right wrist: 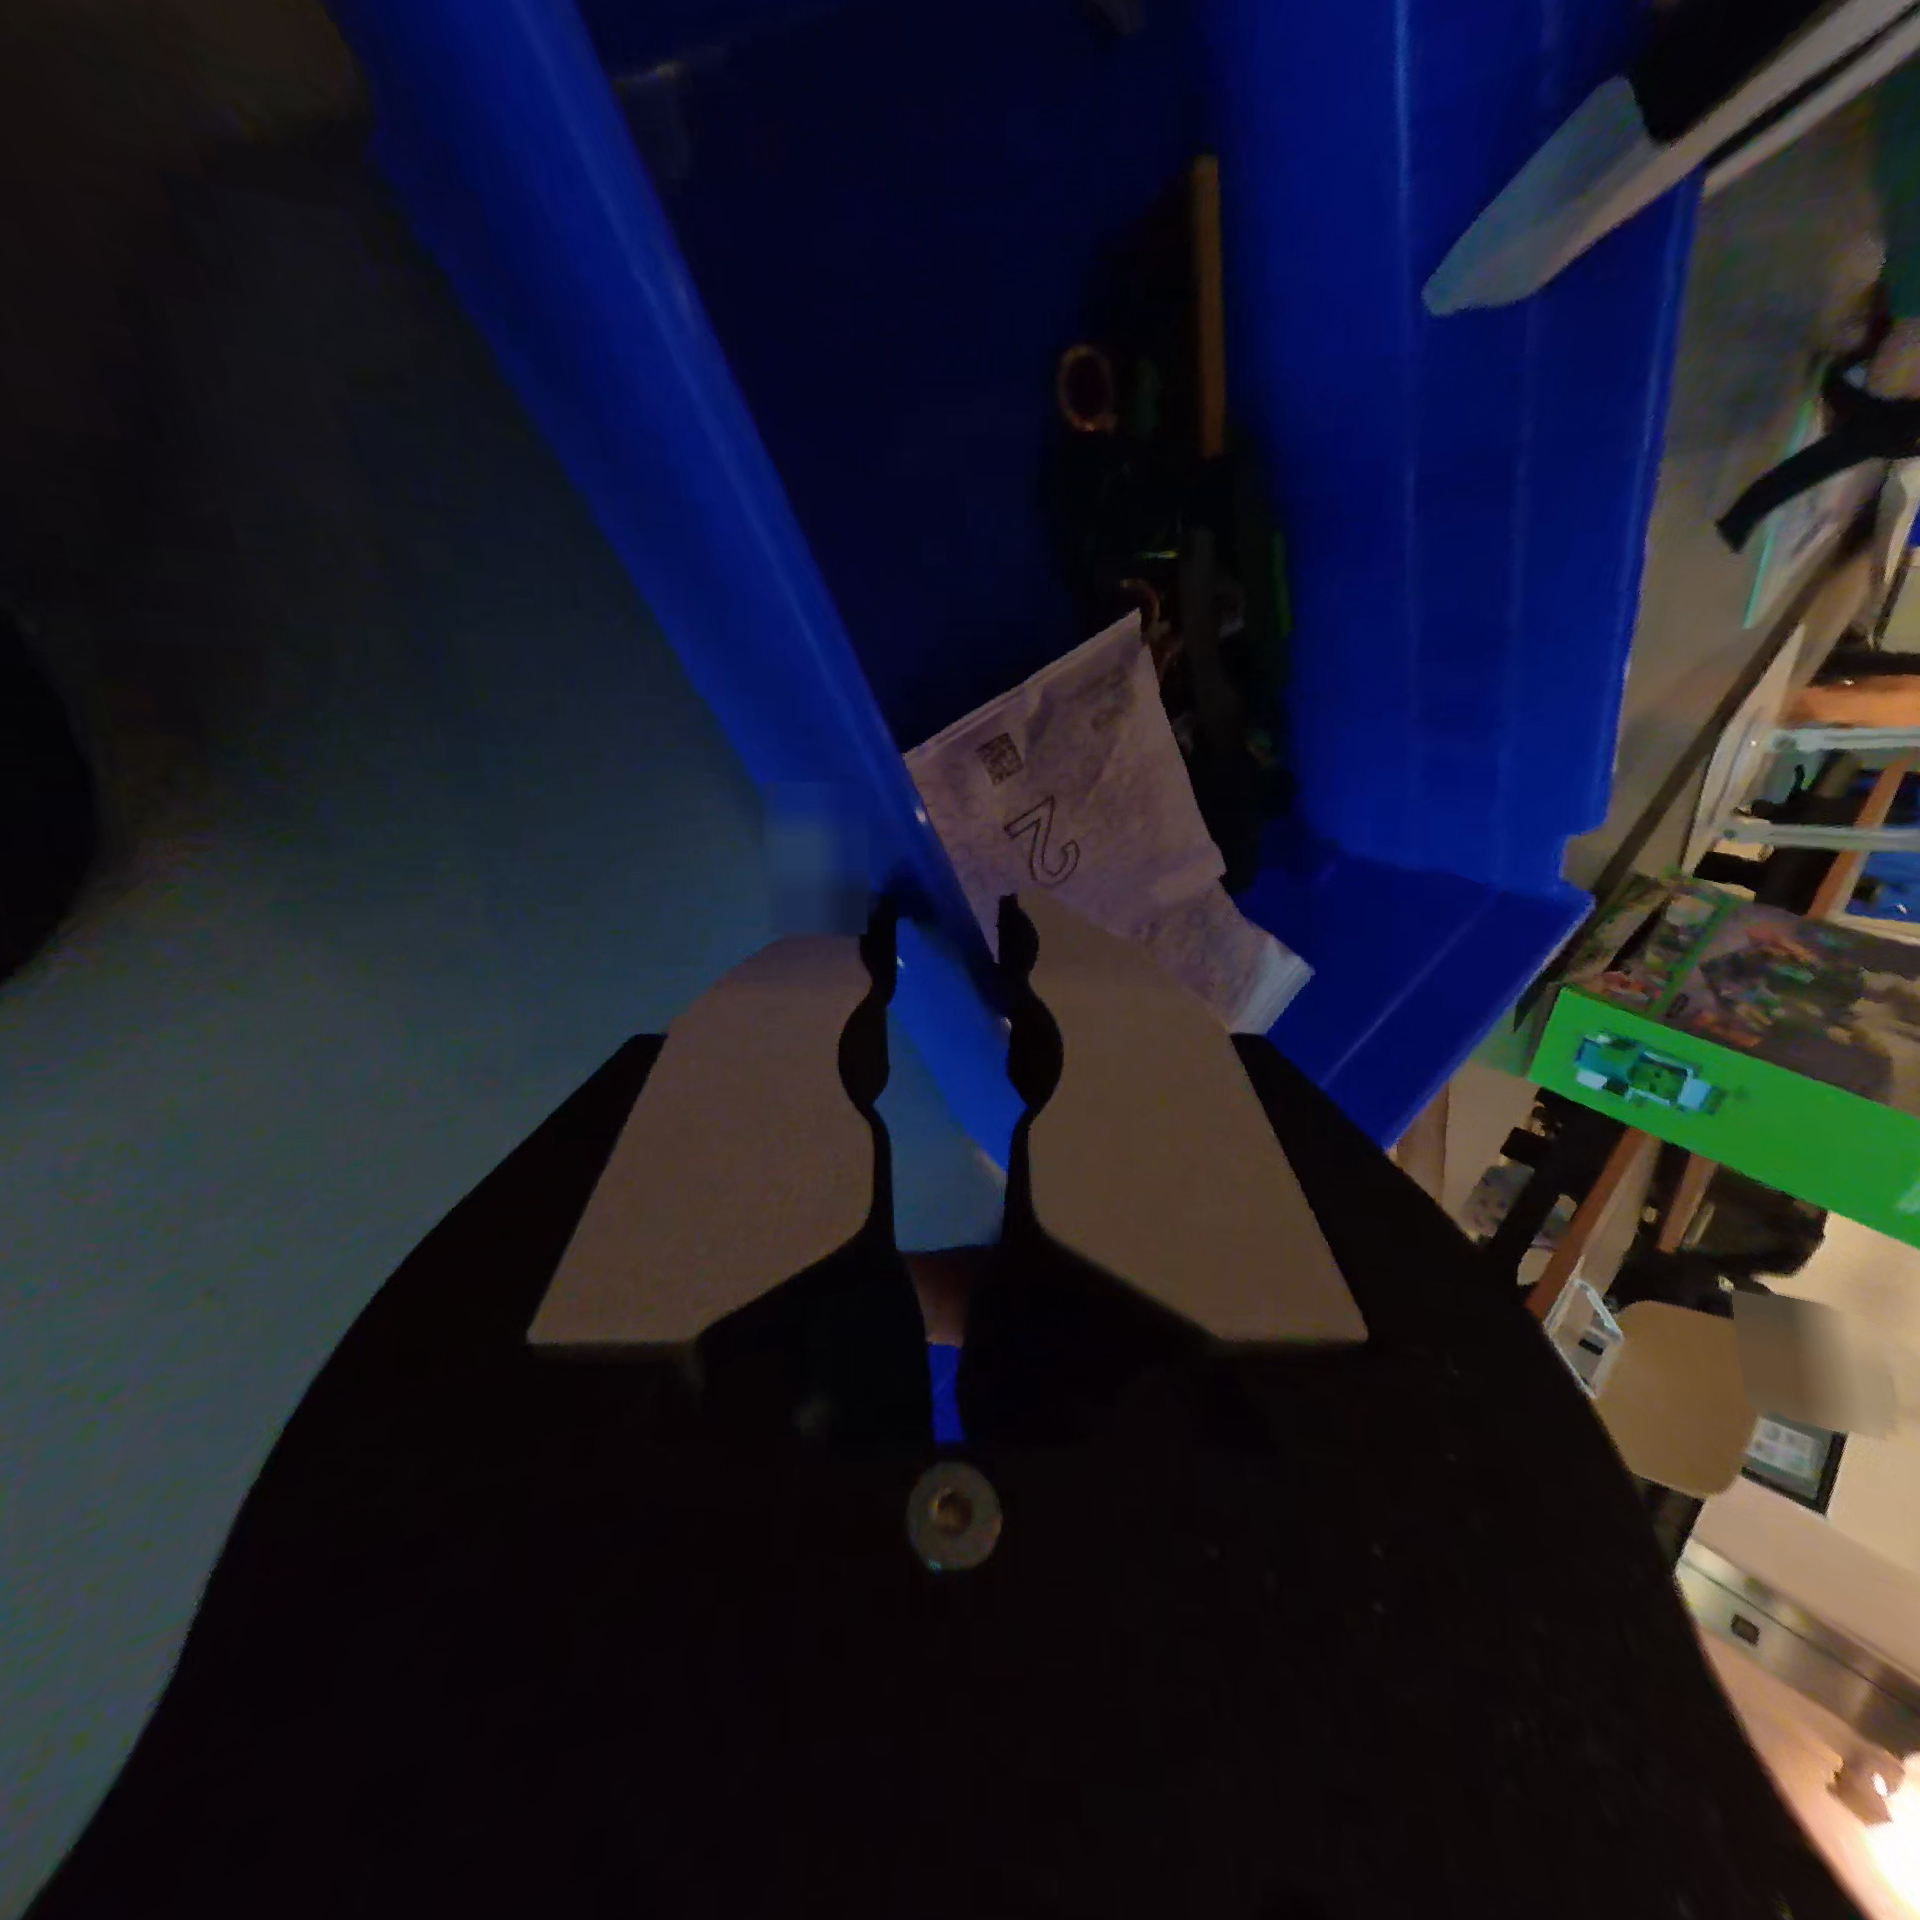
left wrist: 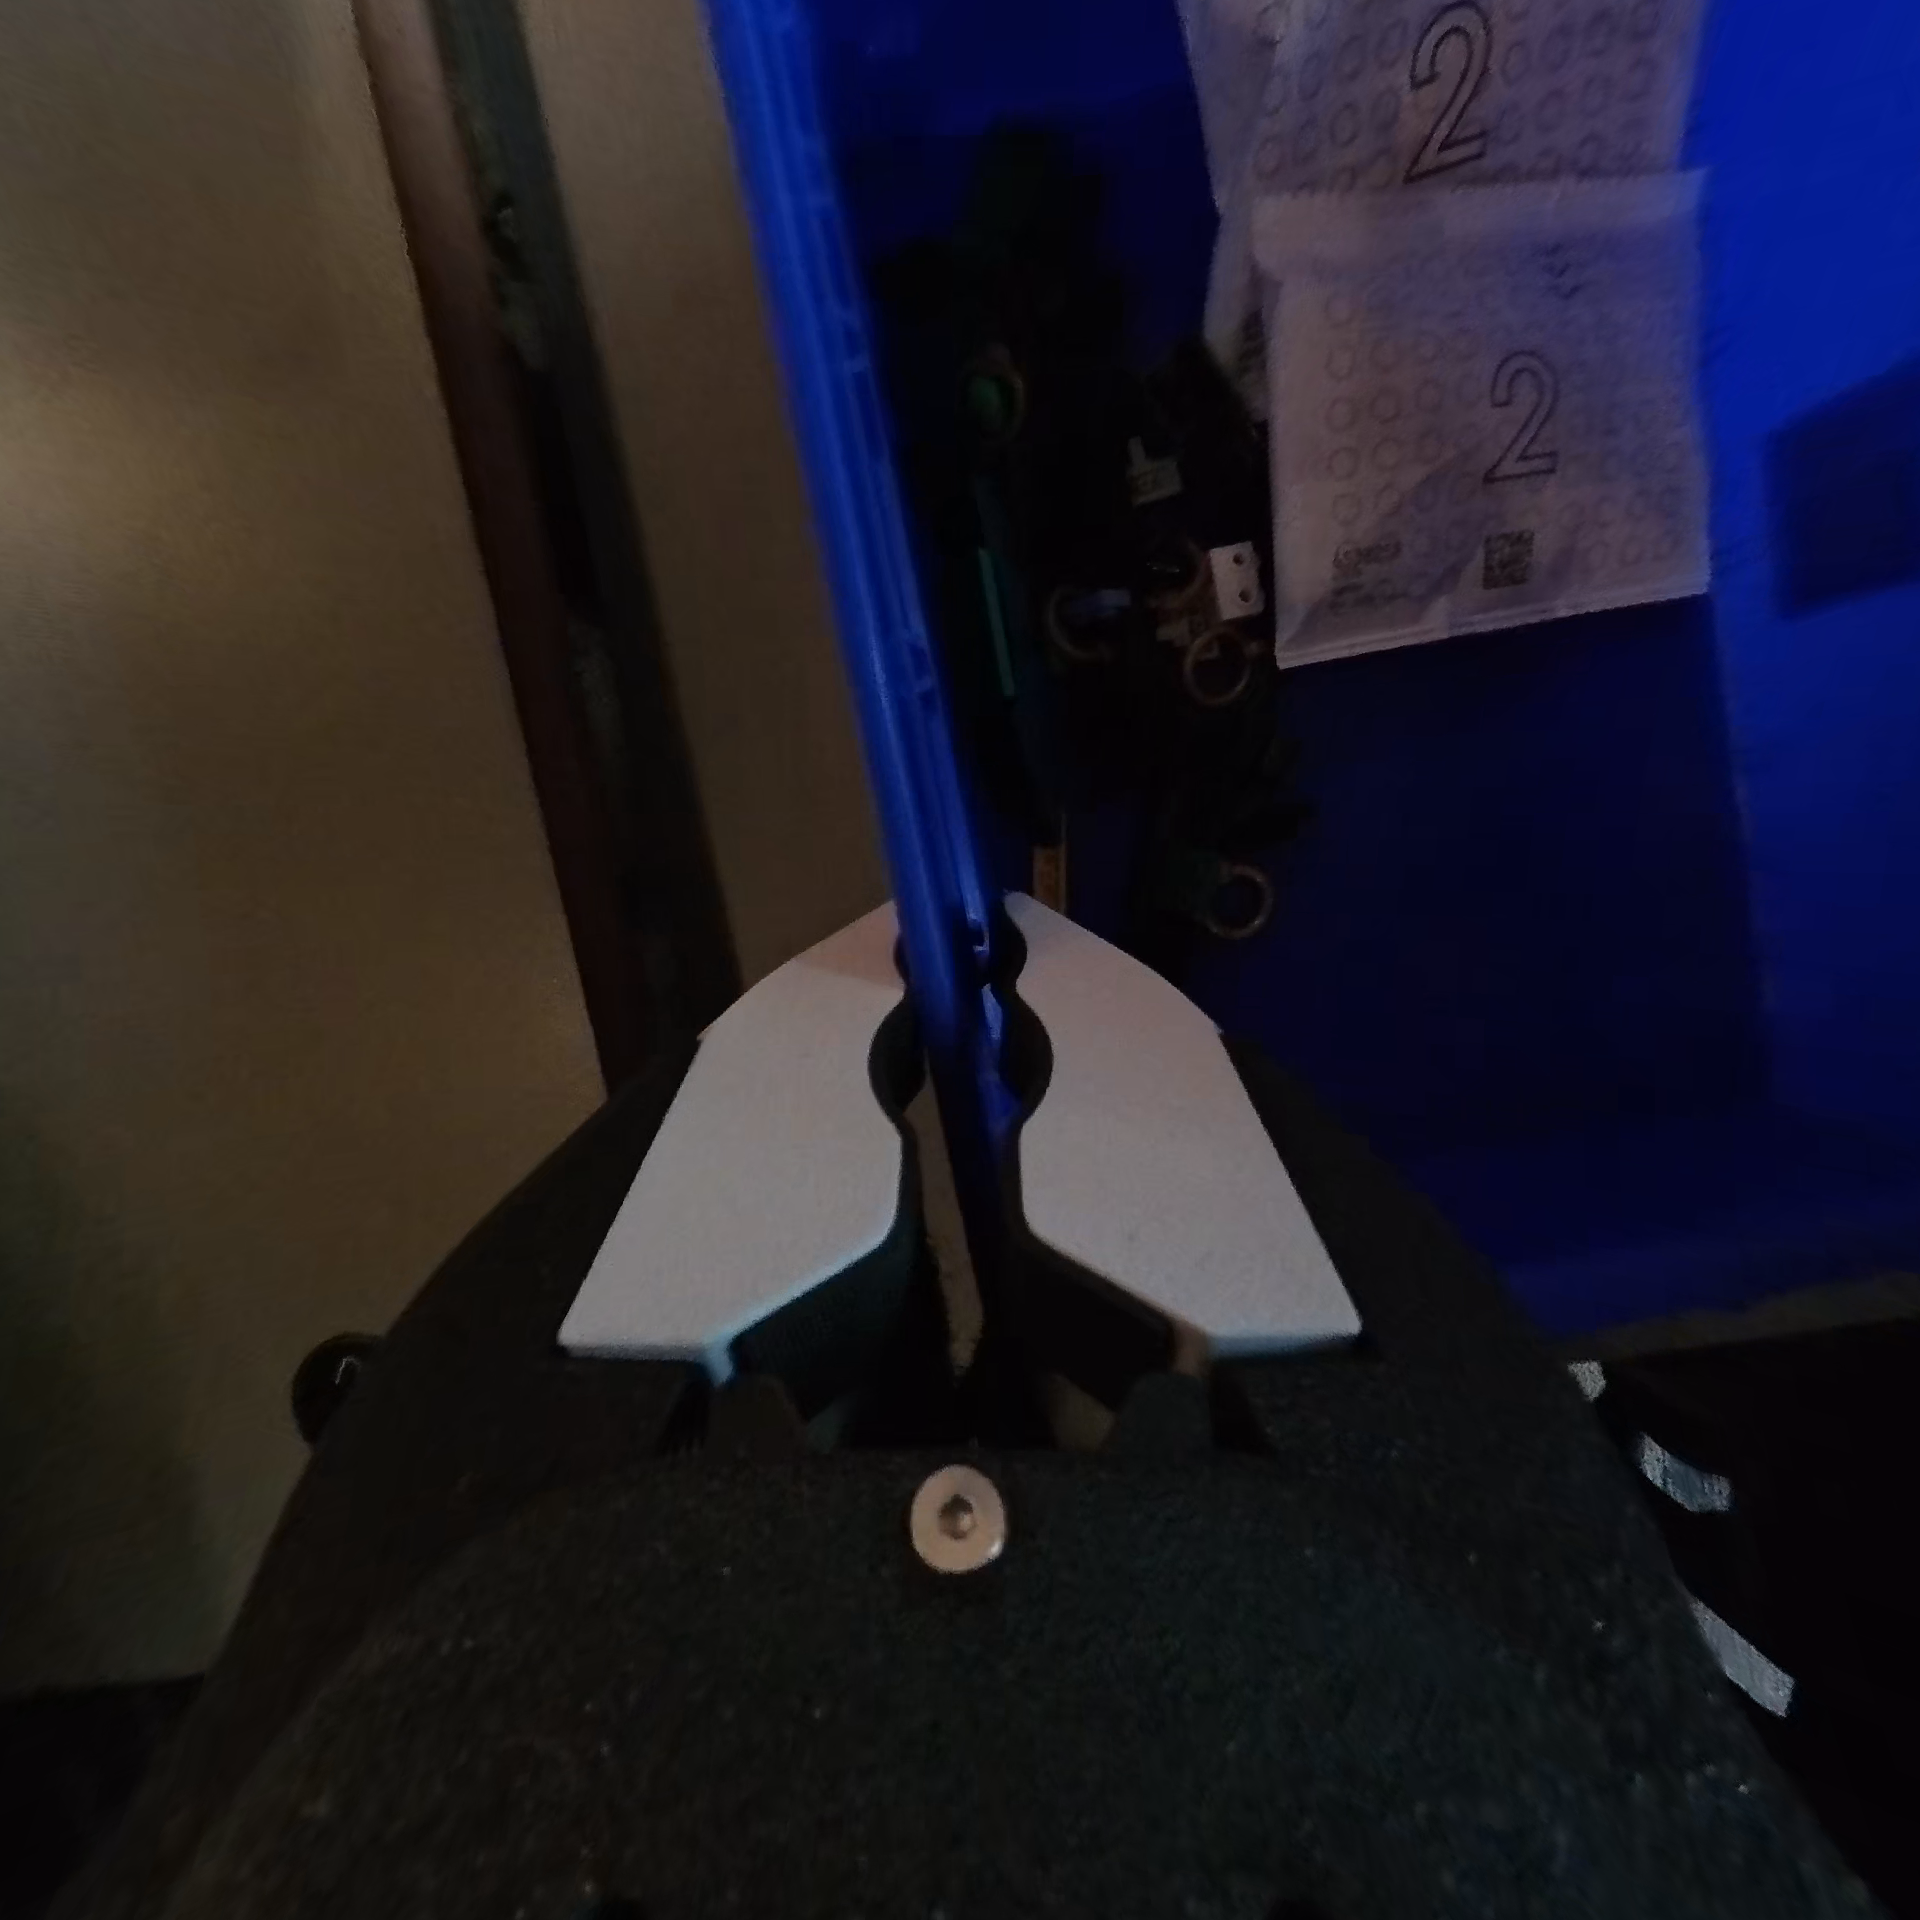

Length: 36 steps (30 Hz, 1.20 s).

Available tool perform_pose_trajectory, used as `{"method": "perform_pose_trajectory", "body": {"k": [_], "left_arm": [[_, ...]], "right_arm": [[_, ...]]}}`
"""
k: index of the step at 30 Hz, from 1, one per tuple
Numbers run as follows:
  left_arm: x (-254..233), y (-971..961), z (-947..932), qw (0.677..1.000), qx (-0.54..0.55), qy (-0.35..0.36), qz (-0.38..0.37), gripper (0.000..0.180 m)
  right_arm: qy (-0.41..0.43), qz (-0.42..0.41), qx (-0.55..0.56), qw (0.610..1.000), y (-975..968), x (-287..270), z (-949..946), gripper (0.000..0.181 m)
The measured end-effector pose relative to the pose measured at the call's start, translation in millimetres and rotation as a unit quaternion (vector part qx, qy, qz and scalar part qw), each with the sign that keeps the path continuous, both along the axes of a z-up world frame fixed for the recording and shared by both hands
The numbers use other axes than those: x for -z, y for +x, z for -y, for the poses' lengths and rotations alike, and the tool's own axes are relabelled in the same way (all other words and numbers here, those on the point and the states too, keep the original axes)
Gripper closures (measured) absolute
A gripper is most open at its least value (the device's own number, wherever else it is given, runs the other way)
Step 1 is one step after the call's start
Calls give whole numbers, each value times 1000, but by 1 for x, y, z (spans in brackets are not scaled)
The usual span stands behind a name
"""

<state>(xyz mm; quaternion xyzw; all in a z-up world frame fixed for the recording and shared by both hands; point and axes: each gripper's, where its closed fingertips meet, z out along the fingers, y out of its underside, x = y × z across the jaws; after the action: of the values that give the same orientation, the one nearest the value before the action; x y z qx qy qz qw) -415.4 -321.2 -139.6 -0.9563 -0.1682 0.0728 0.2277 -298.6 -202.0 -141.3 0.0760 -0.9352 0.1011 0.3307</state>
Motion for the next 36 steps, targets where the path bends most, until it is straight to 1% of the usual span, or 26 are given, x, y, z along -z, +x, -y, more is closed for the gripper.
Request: {"method": "perform_pose_trajectory", "body": {"k": [1, 2, 3, 4, 5, 6, 7, 8, 9, 10, 11, 13, 14, 15, 16, 18, 20, 22, 23, 24, 26, 27, 30, 33, 35, 36], "left_arm": [[-1, 0, 1, 1000, 3, 1, -6, 167], [-5, -2, 0, 1000, 2, 8, -24, 159], [-11, -4, 0, 999, -4, 17, -44, 143], [-19, -5, 0, 998, -7, 38, -57, 123], [-30, -3, -2, 996, -10, 67, -66, 109], [-42, 0, -4, 992, -13, 101, -75, 105], [-56, 5, -5, 987, -13, 136, -86, 103], [-71, 11, -6, 980, -16, 171, -97, 101], [-85, 19, -6, 972, -18, 205, -109, 100], [-97, 29, -5, 964, -19, 237, -121, 100], [-108, 39, -3, 954, -21, 267, -134, 101], [-123, 58, -1, 935, -30, 311, -166, 104], [-127, 68, -1, 928, -29, 327, -178, 105], [-130, 79, -1, 920, -32, 343, -186, 105], [-132, 90, -3, 914, -33, 358, -187, 107], [-135, 115, -10, 904, -27, 388, -179, 110], [-137, 136, -18, 899, -18, 400, -178, 112], [-135, 155, -22, 898, -8, 398, -186, 113], [-134, 164, -25, 899, -5, 394, -189, 114], [-133, 173, -28, 899, -2, 394, -190, 115], [-129, 192, -34, 899, -1, 396, -188, 119], [-127, 201, -38, 898, -1, 398, -185, 121], [-117, 230, -61, 893, 30, 420, -160, 125], [-109, 272, -91, 880, 90, 458, -91, 132], [-90, 287, -111, 887, 111, 447, -37, 133], [-78, 285, -120, 895, 102, 433, -30, 134]], "right_arm": [[-5, -9, 6, 1000, -4, -5, -2, 162], [-15, -29, 21, 999, 6, -4, -8, 158], [-27, -40, 39, 998, 6, -10, -14, 143], [-51, -39, 64, 996, 7, -18, -21, 126], [-87, -32, 93, 991, 11, -27, -30, 115], [-124, -27, 121, 985, 16, -38, -42, 111], [-156, -32, 153, 975, 17, -51, -60, 112], [-186, -47, 199, 961, 22, -62, -84, 112], [-226, -61, 258, 937, 23, -73, -113, 110], [-277, -74, 333, 898, 29, -80, -145, 108], [-333, -74, 404, 849, 36, -82, -176, 102], [-427, -98, 536, 722, 53, -78, -233, 97], [-462, -106, 568, 672, 62, -73, -249, 93], [-484, -116, 602, 625, 69, -66, -264, 95], [-494, -114, 624, 594, 73, -55, -270, 98], [-505, -107, 649, 558, 71, -38, -274, 101], [-510, -106, 672, 527, 66, -26, -277, 115], [-504, -107, 685, 515, 55, -14, -278, 126], [-490, -106, 693, 518, 51, -8, -278, 129], [-471, -112, 698, 527, 48, -4, -278, 136], [-434, -139, 698, 552, 45, -2, -279, 165], [-415, -150, 702, 559, 46, -2, -280, 171], [-375, -167, 701, 583, 51, -1, -282, 173], [-377, -163, 702, 581, 62, -1, -286, 173], [-379, -165, 703, 578, 71, -1, -291, 174], [-381, -163, 703, 578, 75, -1, -292, 174]]}}
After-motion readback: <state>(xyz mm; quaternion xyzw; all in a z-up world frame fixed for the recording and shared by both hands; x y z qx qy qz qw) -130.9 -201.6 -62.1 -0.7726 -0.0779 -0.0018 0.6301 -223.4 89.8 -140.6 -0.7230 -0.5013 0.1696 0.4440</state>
